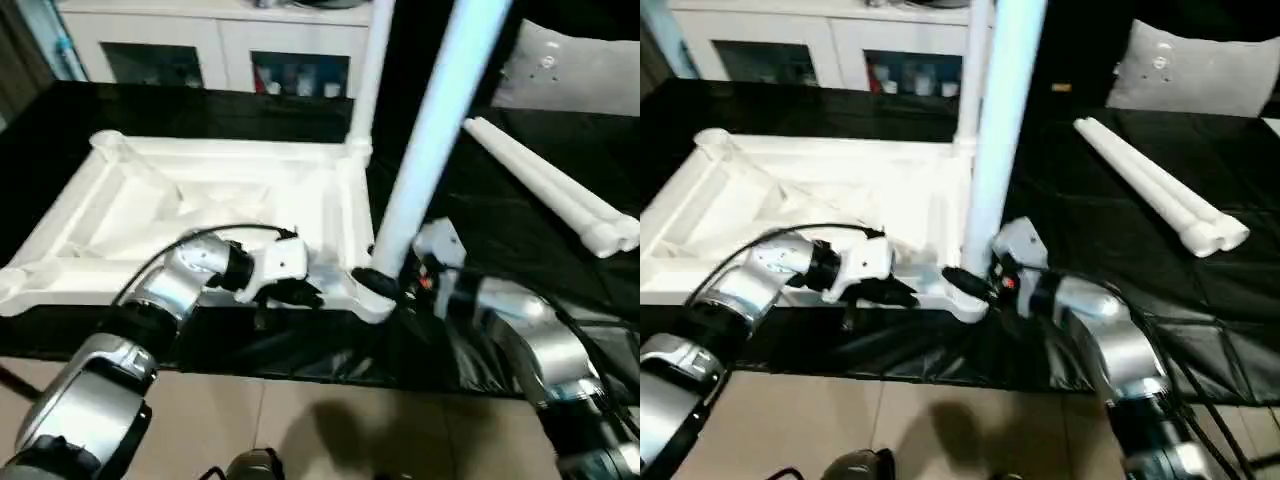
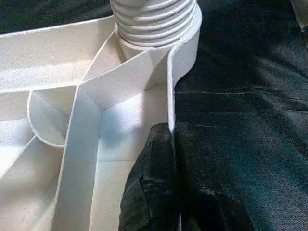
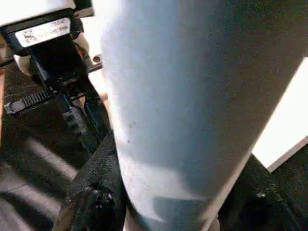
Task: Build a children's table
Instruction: Insert table leg to table base
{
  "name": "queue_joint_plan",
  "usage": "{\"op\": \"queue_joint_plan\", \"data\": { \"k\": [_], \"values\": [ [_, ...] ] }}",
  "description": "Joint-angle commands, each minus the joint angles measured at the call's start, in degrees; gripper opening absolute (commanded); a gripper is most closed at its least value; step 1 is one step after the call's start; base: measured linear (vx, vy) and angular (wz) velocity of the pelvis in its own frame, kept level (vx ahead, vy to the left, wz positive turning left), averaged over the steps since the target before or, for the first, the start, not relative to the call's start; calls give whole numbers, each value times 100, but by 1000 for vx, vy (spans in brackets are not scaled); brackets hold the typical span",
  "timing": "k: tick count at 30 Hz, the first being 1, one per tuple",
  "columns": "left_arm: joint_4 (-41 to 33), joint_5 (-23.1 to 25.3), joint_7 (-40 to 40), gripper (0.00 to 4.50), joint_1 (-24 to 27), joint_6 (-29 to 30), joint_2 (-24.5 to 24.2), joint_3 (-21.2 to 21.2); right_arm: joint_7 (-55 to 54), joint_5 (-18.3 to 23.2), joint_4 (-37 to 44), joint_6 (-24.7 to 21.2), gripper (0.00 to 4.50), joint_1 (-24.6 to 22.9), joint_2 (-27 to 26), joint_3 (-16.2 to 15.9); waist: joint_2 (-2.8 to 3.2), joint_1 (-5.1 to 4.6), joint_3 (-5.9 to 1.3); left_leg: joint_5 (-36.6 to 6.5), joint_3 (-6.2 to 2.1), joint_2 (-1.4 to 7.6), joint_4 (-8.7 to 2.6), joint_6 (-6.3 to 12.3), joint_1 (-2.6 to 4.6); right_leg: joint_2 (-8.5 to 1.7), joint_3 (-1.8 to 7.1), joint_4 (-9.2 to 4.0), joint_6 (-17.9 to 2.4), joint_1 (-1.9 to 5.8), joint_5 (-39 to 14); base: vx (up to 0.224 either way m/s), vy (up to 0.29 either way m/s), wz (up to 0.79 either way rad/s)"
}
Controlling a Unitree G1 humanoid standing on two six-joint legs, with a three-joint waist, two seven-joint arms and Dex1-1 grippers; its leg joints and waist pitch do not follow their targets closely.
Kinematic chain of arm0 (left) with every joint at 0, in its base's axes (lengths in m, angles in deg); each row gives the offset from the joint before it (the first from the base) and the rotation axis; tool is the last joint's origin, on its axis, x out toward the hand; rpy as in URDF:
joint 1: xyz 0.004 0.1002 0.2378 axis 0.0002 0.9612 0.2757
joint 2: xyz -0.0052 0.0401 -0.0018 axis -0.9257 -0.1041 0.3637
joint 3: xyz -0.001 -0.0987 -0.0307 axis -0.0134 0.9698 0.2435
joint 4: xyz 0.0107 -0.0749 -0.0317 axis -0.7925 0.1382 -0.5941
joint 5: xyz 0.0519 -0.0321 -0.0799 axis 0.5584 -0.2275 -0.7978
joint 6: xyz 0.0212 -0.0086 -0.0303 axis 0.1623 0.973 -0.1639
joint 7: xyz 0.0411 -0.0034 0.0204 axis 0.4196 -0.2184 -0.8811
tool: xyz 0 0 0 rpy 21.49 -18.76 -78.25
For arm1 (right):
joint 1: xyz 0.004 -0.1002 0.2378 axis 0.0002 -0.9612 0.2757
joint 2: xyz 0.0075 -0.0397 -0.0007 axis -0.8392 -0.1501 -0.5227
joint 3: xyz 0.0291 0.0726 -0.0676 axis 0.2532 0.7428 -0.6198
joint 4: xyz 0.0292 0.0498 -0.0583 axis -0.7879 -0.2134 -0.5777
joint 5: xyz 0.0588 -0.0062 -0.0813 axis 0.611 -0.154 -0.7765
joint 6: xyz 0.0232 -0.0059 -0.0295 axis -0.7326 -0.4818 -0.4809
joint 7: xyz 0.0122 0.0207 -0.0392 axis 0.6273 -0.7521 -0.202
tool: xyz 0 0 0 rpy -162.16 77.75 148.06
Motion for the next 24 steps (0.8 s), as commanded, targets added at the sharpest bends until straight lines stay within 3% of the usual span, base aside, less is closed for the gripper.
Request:
{"op": "queue_joint_plan", "data": {
  "k": [1, 4, 7, 9, 11, 14, 15, 16, 17, 18, 20, 24],
  "values": [
    [-437, -228, -97, 0, -87, 130, -141, 436, -183, -371, -683, -488, 191, -284, 31, -323, 50, -27, -257, -2752, -243, 423, -528, -296, 151, -584, 323, -473, -982, 3, -2528, 0, 0, 0],
    [-1400, -374, -322, 0, 486, 991, -258, 569, -592, -445, -683, -537, 191, -258, -160, -265, 65, -97, -245, -2780, -239, 414, -535, -300, 125, -568, 319, -471, -1020, 11, -2579, 0, 0, 0],
    [-2685, -512, -805, 0, 1174, 2082, -203, 732, -1053, -533, -736, -558, 191, -236, -376, -175, 86, -142, -306, -2700, -246, 437, -540, -366, 124, -567, 319, -409, -1090, 43, -2376, 0, 0, 0],
    [-3312, -426, -1117, 0, 1505, 2590, -132, 763, -1316, -583, -852, -527, 191, -186, -487, -79, 77, -192, -329, -2373, -208, 393, -519, -262, 87, -496, 309, -399, -1120, 63, -1968, 0, 0, 0],
    [-4121, -258, -1427, 0, 1919, 3183, 8, 711, -1671, -586, -1082, -485, 191, -66, -622, 104, 80, -217, -370, -2077, -182, 398, -491, -179, 67, -492, 307, -355, -1230, 98, -1554, 0, 0, 0],
    [-4916, -155, -1678, 0, 2294, 3754, 243, 584, -1990, -576, -1390, -388, 191, 106, -724, 261, 65, -225, -405, -1876, -148, 376, -433, -49, 90, -478, 312, -388, -1215, 93, -1555, 36, -15, -2],
    [-5038, -122, -1729, 0, 2334, 3834, 298, 540, -2022, -577, -1456, -344, 191, 149, -733, 267, 49, -230, -407, -1738, -148, 373, -430, -20, 48, -461, 299, -372, -1210, 117, -1471, 54, -28, -3],
    [-5100, -82, -1771, 0, 2343, 3859, 348, 494, -2020, -561, -1501, -321, 191, 185, -745, 269, 39, -218, -409, -1731, -134, 354, -415, 1, 61, -443, 296, -393, -1171, 98, -1535, 0, 0, 0],
    [-5152, -37, -1861, 0, 2331, 3914, 391, 461, -1997, -537, -1516, -307, 191, 210, -766, 266, -12, -219, -453, -1550, -124, 344, -379, 47, 63, -441, 306, -372, -1178, 120, -1341, 0, 0, 0],
    [-5051, 80, -2017, 0, 2251, 3808, 438, 441, -1964, -478, -1496, -326, 191, 220, -826, 269, 7, -188, -480, -1278, -121, 342, -351, 93, 44, -416, 308, -319, -1204, 121, -931, 0, 0, 0],
    [-5005, 198, -2148, 0, 2216, 3761, 419, 410, -1926, -463, -1454, -365, 191, 201, -863, 224, 31, -170, -489, -1246, -110, 337, -337, 111, 66, -387, 297, -298, -1261, 110, -677, 0, 0, 0],
    [-5263, 318, -2375, 0, 2287, 4025, 330, 328, -1981, -505, -1536, -332, 191, 235, -943, 201, 39, -155, -482, -1585, -119, 343, -364, -4, 90, -380, 284, -313, -1222, 108, -981, 0, 0, 0]
  ]
}}
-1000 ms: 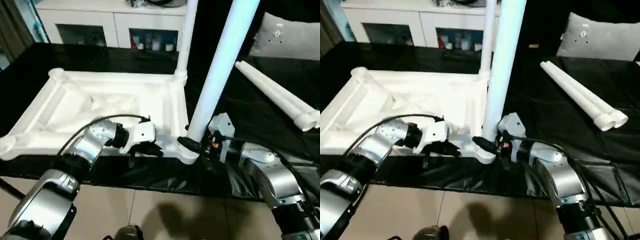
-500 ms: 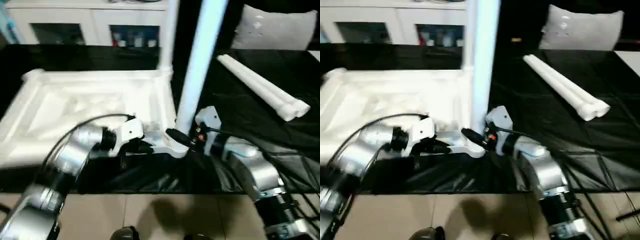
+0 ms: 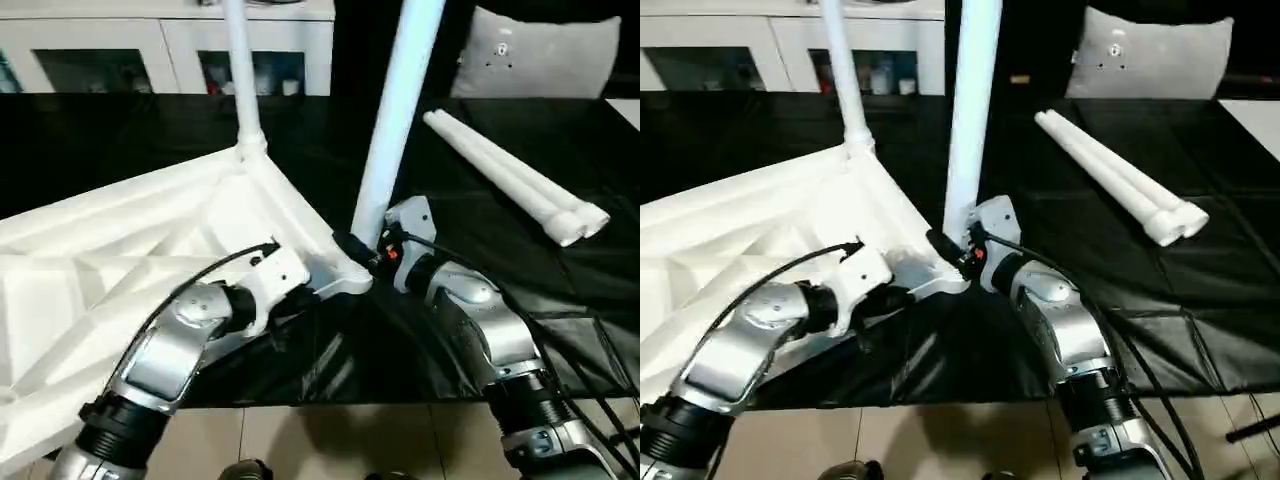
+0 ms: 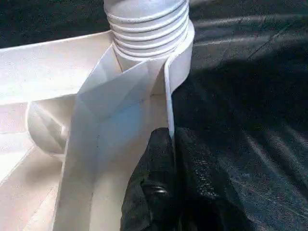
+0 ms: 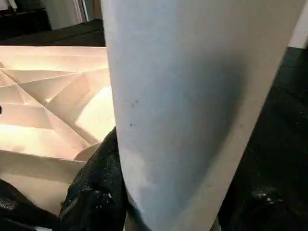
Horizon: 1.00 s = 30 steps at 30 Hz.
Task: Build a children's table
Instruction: Insert table leg to table base
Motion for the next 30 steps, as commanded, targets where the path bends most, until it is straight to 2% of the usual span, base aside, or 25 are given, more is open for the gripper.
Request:
{"op": "queue_joint_plan", "data": {
  "k": [1, 2, 6, 9, 11, 13, 14, 16, 17, 18, 21, 23, 25, 30],
  "values": [
    [-613, 31, 46, 0, -43, -16, -13, -195, -350, -282, -879, -409, 191, -246, 7, 35, 102, 13, -343, -1697, -127, 302, -386, -49, 59, -416, 301, -422, -1141, 190, -1203, 0, 0, 0],
    [-619, 139, -25, 0, -23, 1, -35, -218, -400, -274, -946, -371, 191, -217, -14, 47, 125, 2, -336, -1824, -135, 303, -391, -92, 67, -414, 301, -438, -1104, 180, -1326, 0, 0, 0],
    [-387, 181, -106, 0, -75, -157, -8, -151, -499, -335, -1100, -246, 191, -134, -60, 56, 123, -23, -330, -2093, -143, 285, -392, -169, 82, -421, 300, -478, -1013, 155, -1683, 0, 0, 0],
    [-315, 50, -7, 0, -111, -185, -52, -149, -524, -342, -1200, -120, 191, -75, -105, 73, 123, -25, -342, -2128, -153, 287, -393, -184, 89, -417, 301, -479, -972, 152, -1724, 0, 0, 0],
    [-306, -27, 21, 0, -113, -164, -65, -137, -533, -357, -1248, -34, 191, -48, -121, 75, 123, -32, -347, -2101, -157, 287, -393, -185, 70, -420, 298, -463, -1003, 159, -1632, 0, 0, 0],
    [-294, -86, 51, 0, -108, -179, -102, -88, -465, -294, -1305, 25, 261, -10, -148, 121, 121, -37, -355, -2072, -150, 284, -385, -174, 75, -413, 299, -455, -1043, 156, -1523, 0, 0, 0],
    [-289, -90, 55, 0, -107, -188, -110, -79, -451, -282, -1315, 34, 261, -4, -151, 128, 121, -46, -356, -2042, -147, 275, -382, -157, 66, -412, 295, -451, -1065, 167, -1492, 0, 0, 0],
    [-249, -112, 85, 0, -103, -262, -139, -53, -425, -258, -1348, 93, 281, 13, -152, 151, 128, -28, -381, -1950, -131, 281, -353, -125, 94, -420, 305, -453, -1149, 150, -1356, 0, 0, 0],
    [-217, -130, 122, 0, -98, -322, -162, -46, -390, -236, -1346, 108, 296, 12, -145, 160, 130, -14, -395, -1765, -139, 283, -354, -106, 59, -405, 298, -409, -1162, 184, -1095, 0, 0, 0],
    [-158, -141, 168, 0, -92, -398, -202, -48, -353, -232, -1335, 149, 305, 1, -122, 159, 131, -5, -402, -1621, -131, 279, -344, -72, 52, -392, 294, -384, -1188, 186, -835, 0, 0, 0],
    [-6, -137, 211, 0, -113, -514, -284, -60, -247, -252, -1269, 250, 328, -80, -34, 128, 142, 29, -440, -1329, -110, 273, -304, -4, 54, -389, 290, -328, -1305, 209, -302, 0, 0, 0],
    [138, -162, 211, 0, -194, -567, -316, -38, -100, -235, -1185, 364, 350, -169, 70, 126, 136, 48, -459, -1213, -103, 265, -283, 41, 52, -387, 281, -304, -1343, 228, -127, 0, 0, 0],
    [278, -173, 239, 0, -274, -621, -345, -5, 129, -215, -991, 428, 355, -308, 223, 85, 145, 93, -460, -1201, -100, 268, -274, 76, 52, -397, 281, -311, -1318, 240, -193, 0, 0, 0],
    [545, -190, 332, 0, -415, -798, -419, -11, 416, -105, -657, 467, 403, -523, 471, 160, 153, 130, -461, -1333, -105, 264, -277, 71, 57, -397, 275, -350, -1234, 246, -536, 0, 0, 0]
  ]
}}
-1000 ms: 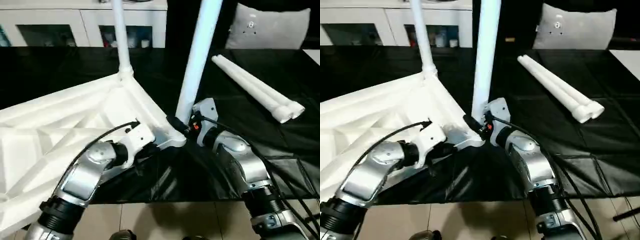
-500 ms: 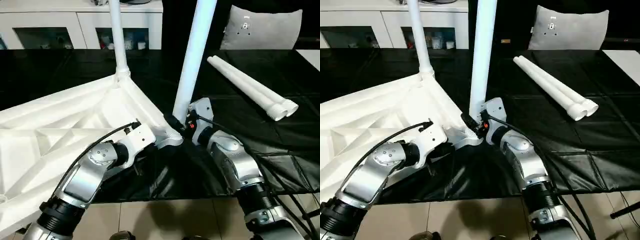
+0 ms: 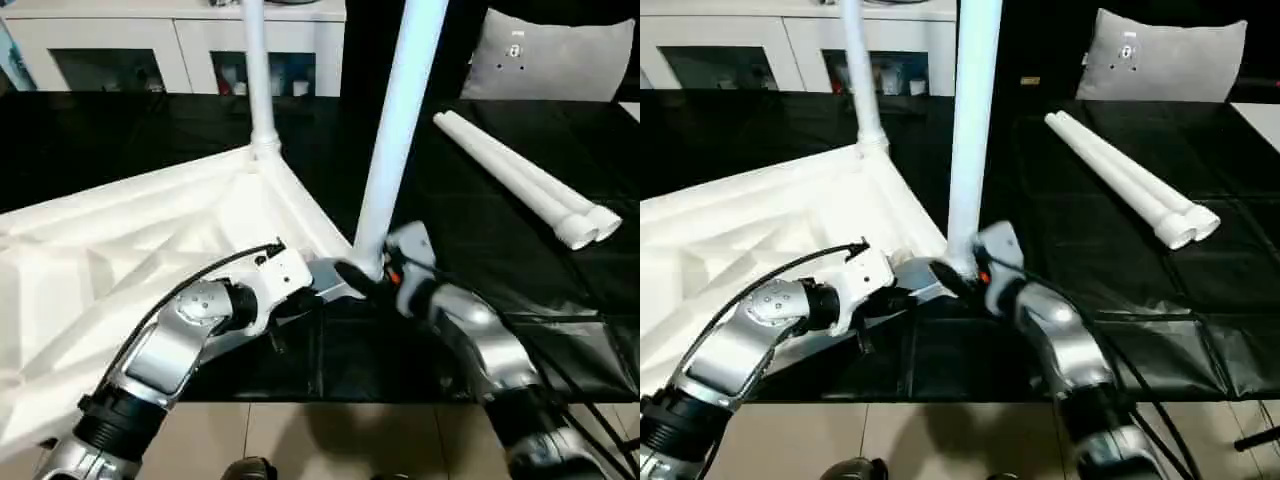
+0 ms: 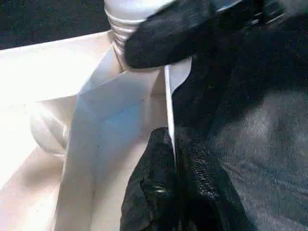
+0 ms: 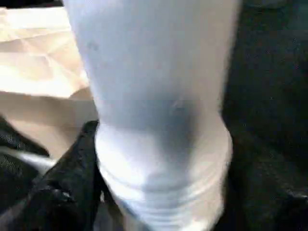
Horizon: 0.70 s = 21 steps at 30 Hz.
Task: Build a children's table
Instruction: Insert table leg to table base
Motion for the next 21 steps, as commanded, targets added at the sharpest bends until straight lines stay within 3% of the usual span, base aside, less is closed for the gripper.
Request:
{"op": "queue_joint_plan", "data": {
  "k": [1, 3, 6, 14, 15, 21],
  "values": [
    [42, 36, 77, 0, -196, -183, -176, 116, 54, -53, -2, -96, 403, -159, 268, 218, 90, 7, -453, -1336, -104, 269, -316, 66, 89, -399, 279, -348, -1210, 265, -584, 0, 0, 0],
    [59, 34, 95, 0, -205, -198, -183, 112, 75, -55, 5, -73, 436, -177, 309, 231, 90, 11, -448, -1347, -110, 274, -316, 70, 72, -408, 278, -347, -1220, 259, -656, 0, 0, 0],
    [155, -5, 179, 0, -249, -272, -232, 78, 181, -25, 21, 14, 446, -225, 444, 269, 96, 16, -467, -1408, -109, 274, -302, 49, 79, -411, 277, -348, -1230, 257, -777, 0, 0, 0],
    [499, -60, 575, 0, -375, -643, -395, -40, 985, 90, 414, 320, 446, -405, 912, 192, 64, 38, -483, -1184, -103, 258, -263, 199, 59, -400, 270, -318, -1267, 274, -562, 0, 0, 0],
    [628, -42, 737, 0, -420, -818, -478, -105, 1249, 129, 476, 362, 446, -407, 1089, 165, 40, 39, -477, -1220, -95, 250, -253, 225, 62, -398, 268, -331, -1266, 275, -660, 0, 0, 0],
    [895, 3, 1084, 0, -566, -1134, -636, -251, 1844, 222, 545, 394, 446, -344, 1423, 90, 33, 51, -461, -1402, -99, 270, -253, 228, 72, -422, 272, -358, -1222, 248, -1181, 0, 0, 0]
  ]
}}
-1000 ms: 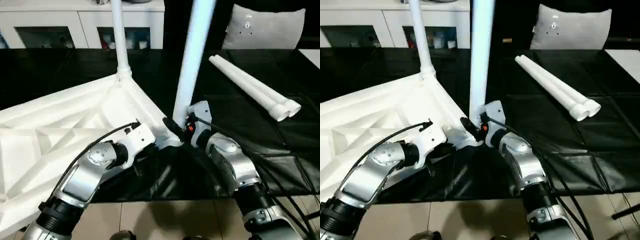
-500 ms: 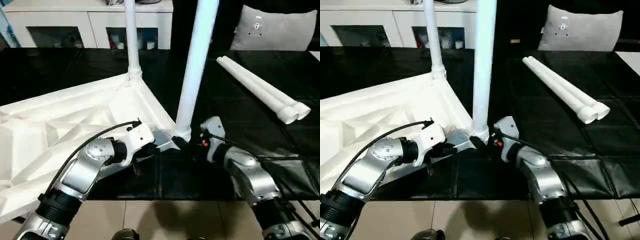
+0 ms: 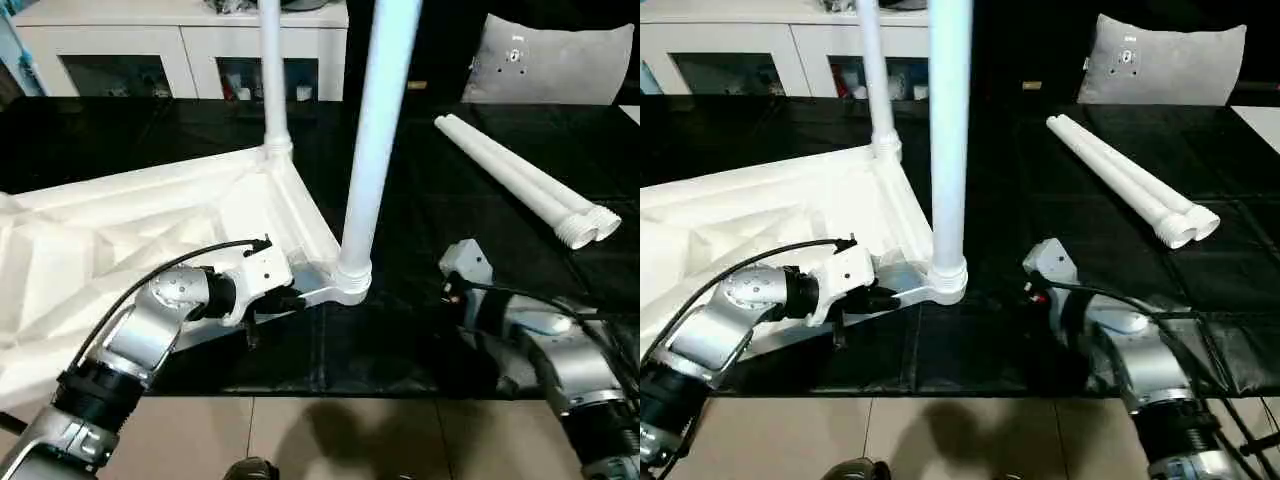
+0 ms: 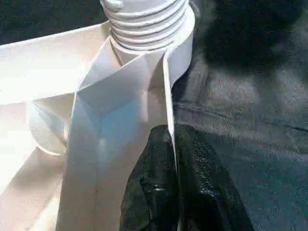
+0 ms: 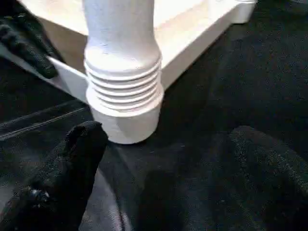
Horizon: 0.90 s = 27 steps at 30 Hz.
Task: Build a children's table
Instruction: Insert table leg to table base
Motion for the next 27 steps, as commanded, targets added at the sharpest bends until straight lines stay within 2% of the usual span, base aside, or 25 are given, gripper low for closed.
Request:
{"op": "queue_joint_plan", "data": {
  "k": [1, 6, 10, 15, 19, 20, 22, 23, 26, 27],
  "values": [
    [24, 109, 224, 0, -149, -211, -91, -166, 268, 120, 168, 33, 446, 49, 102, -58, 22, 20, -452, -1421, -94, 257, -333, 222, 72, -417, 272, -441, -1222, 247, -1220, 0, 0, 0],
    [157, 131, 576, 0, -240, -490, -177, -325, 658, 175, 317, 9, 446, 106, 165, -189, 11, 54, -472, -1364, -95, 273, -320, 247, 77, -418, 271, -412, -1272, 238, -1045, 0, 0, 0],
    [207, 125, 915, 0, -292, -745, -222, -484, 749, -5, 198, 108, 446, 246, 80, -328, 20, 118, -488, -1274, -87, 277, -308, 248, 82, -417, 270, -388, -1305, 227, -939, 0, 0, 0],
    [198, 122, 1144, 0, -340, -836, -237, -618, 861, -58, 118, 139, 446, 362, 11, -452, 35, 165, -488, -1360, -87, 287, -314, 189, 99, -423, 276, -381, -1300, 213, -1013, 0, 0, 0],
    [237, 151, 1218, 0, -373, -923, -214, -665, 948, -64, 18, 189, 446, 442, -46, -520, 28, 176, -500, -1354, -95, 285, -315, 167, 87, -425, 270, -367, -1304, 227, -937, 0, 0, 0],
    [271, 165, 1243, 0, -404, -962, -188, -680, 1089, -18, -10, 148, 446, 486, -87, -563, 9, 173, -497, -1366, -93, 283, -315, 171, 79, -426, 269, -364, -1301, 232, -961, 0, 0, 0],
    [322, 180, 1261, 0, -445, -996, -170, -686, 1192, -7, -55, 118, 446, 540, -127, -591, 15, 176, -490, -1426, -94, 283, -315, 167, 81, -433, 269, -377, -1280, 223, -1120, 0, 0, 0],
    [322, 180, 1261, 0, -445, -996, -170, -686, 1192, -7, -55, 118, 421, 540, -127, -591, 17, 181, -492, -1425, -95, 283, -314, 163, 82, -436, 272, -379, -1271, 224, -1136, 0, 0, 0],
    [350, 194, 1273, 0, -475, -1020, -183, -687, 1299, 53, -110, 60, 413, 594, -151, -583, 10, 195, -497, -1397, -97, 291, -314, 153, 81, -441, 275, -374, -1251, 226, -1148, 0, 0, 0],
    [357, 202, 1277, 0, -476, -1033, -195, -682, 1379, 94, -116, 10, 393, 604, -146, -582, 5, 204, -503, -1346, -99, 293, -312, 171, 77, -439, 273, -360, -1263, 225, -1066, 0, 0, 0]
  ]
}}
